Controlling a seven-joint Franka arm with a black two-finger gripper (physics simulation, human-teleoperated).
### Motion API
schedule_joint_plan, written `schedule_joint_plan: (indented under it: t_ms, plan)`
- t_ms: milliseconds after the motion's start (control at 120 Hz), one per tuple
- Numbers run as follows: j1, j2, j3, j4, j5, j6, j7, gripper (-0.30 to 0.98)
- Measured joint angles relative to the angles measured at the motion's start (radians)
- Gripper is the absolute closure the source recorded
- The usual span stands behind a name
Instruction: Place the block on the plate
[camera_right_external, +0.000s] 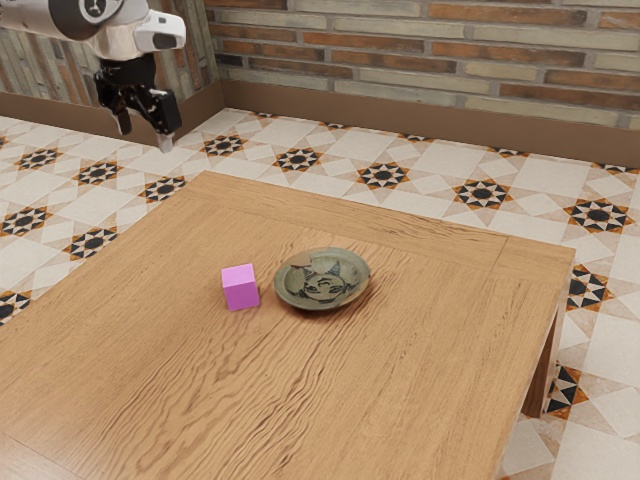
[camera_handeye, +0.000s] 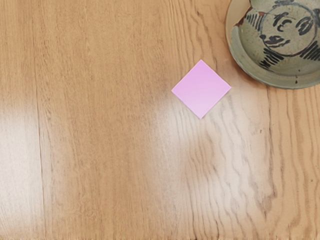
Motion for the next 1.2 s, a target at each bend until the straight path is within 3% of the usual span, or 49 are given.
schedule_joint_plan:
  t_ms: [108, 275, 425, 508, 742, 1200]
  plan:
    - [0.007, 0.012, -0.003, -0.025, -0.029, 0.004, 0.013, 0.00]
    - [-0.036, 0.006, 0.005, -0.325, -0.043, 0.167, 0.111, 0.00]
    - [0.031, 0.007, -0.041, -0.450, -0.040, 0.326, 0.259, 0.00]
    - [0.035, 0.028, -0.075, -0.455, -0.033, 0.388, 0.340, 0.00]
    - [0.203, 0.160, -0.298, -0.385, -0.021, 0.495, 0.534, 0.00]
    - [0.262, 0.357, -0.314, -0.250, -0.014, 0.546, 0.717, 0.00]
